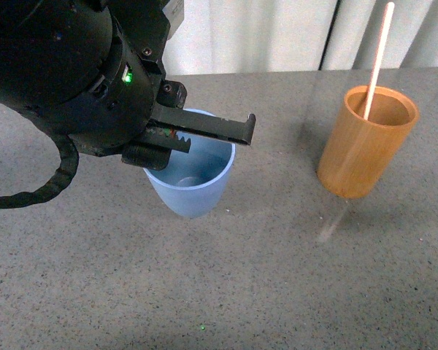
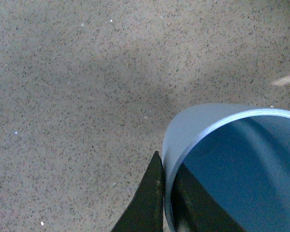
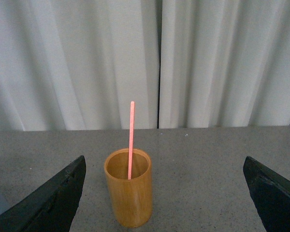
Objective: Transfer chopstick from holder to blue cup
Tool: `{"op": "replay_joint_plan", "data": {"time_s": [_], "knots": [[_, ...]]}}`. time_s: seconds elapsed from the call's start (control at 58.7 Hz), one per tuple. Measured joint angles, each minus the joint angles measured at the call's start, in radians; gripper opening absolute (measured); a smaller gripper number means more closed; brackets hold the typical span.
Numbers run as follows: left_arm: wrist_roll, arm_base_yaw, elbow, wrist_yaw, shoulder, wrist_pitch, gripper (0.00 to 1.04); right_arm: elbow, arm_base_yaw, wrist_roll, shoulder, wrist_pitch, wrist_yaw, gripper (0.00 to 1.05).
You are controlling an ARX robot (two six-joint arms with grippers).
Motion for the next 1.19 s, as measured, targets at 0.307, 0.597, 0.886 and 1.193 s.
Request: {"op": "replay_joint_plan", "data": {"time_s": [0.307, 0.597, 0.886, 1.193], "knots": [[0.005, -0.010, 0.034, -0.044, 0.138, 0.047, 0.03, 0.000, 0.000, 0.000, 0.000, 0.000, 0.000, 0.95], [0.005, -0.022, 0.078, -0.063, 0.211, 0.063, 0.03, 0.000, 0.000, 0.000, 0.000, 0.000, 0.000, 0.95], [-0.002, -0.020, 0.101, -0.050, 0.233, 0.044, 0.19, 0.000, 0.000, 0.000, 0.000, 0.000, 0.000, 0.95], [0.014, 0.068, 0.110, -0.010, 0.145, 0.009, 0.78, 0.000, 0.000, 0.000, 0.000, 0.000, 0.000, 0.95]]}}
